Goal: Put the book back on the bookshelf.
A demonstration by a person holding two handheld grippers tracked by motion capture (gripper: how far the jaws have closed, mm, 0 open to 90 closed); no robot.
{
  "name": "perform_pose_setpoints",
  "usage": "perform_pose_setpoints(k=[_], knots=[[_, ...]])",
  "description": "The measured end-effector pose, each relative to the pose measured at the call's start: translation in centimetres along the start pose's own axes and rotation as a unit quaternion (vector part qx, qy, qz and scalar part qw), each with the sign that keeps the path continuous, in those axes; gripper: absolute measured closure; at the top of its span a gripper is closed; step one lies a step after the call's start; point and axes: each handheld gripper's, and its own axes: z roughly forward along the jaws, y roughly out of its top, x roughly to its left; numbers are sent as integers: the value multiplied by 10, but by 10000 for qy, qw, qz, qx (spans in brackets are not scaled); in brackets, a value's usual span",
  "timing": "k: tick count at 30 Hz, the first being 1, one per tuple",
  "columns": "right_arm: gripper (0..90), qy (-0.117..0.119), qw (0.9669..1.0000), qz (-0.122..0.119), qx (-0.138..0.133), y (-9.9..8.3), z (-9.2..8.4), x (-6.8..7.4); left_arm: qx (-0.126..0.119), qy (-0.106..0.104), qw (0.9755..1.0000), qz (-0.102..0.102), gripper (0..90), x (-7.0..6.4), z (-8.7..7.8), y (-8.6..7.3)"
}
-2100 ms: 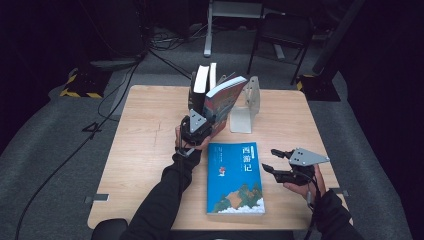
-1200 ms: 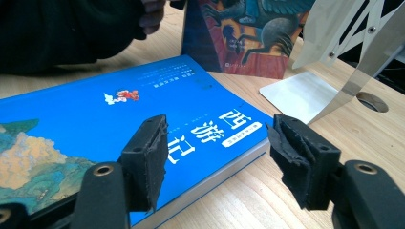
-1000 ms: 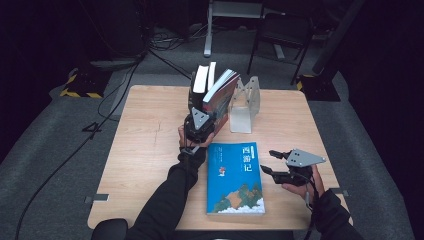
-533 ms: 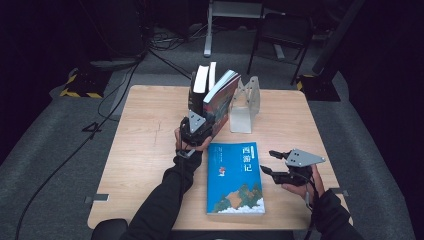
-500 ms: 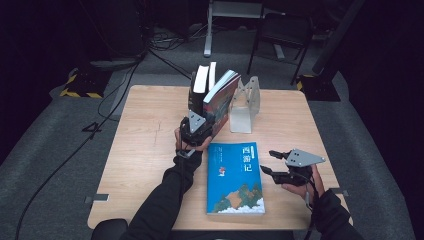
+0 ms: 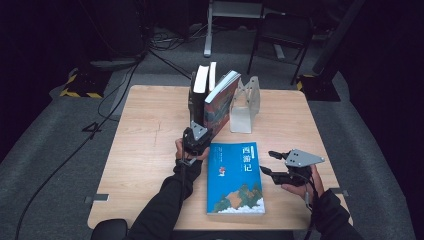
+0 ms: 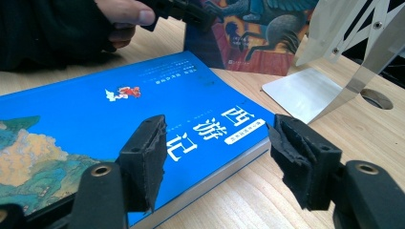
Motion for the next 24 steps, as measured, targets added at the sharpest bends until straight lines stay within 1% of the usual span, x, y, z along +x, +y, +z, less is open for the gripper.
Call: perform_pose_setpoints(k=[2,4,7,10,12,13,15,16,18,21,23,24], knots=[[374,8,10000,2,1,0,0,0,11,20,10000,-17,738,-1,3,2],[373,-7,10000,12,11,0,1,-1,32,73,10000,-60,737,-4,13,7],[374,-6,10000,8,20,-1,1,-1,69,125,9998,-143,736,-7,21,12],[374,1,10000,31,36,-1,2,-1,106,200,9996,-166,734,-9,27,16],[374,2,10000,10,45,-2,2,-2,103,204,9995,-205,732,-9,29,17],[374,2,10000,4,46,-2,2,-2,98,264,9993,-263,732,-10,32,18],[374,8,10000,-9,53,-2,3,-2,127,297,9991,-268,730,-10,35,20],[374,0,10000,0,66,-2,3,-2,109,288,9990,-321,728,-10,35,20],[373,14,10000,-11,84,-2,4,-2,106,266,9990,-355,719,-10,35,20],[373,11,10000,3,95,-3,3,-2,91,116,9991,-405,673,-8,31,19],[371,7,10000,27,92,-3,3,-2,108,41,9992,-378,628,-8,27,18],[370,12,10000,25,79,-3,3,-3,114,8,9995,-291,619,-9,24,17]])
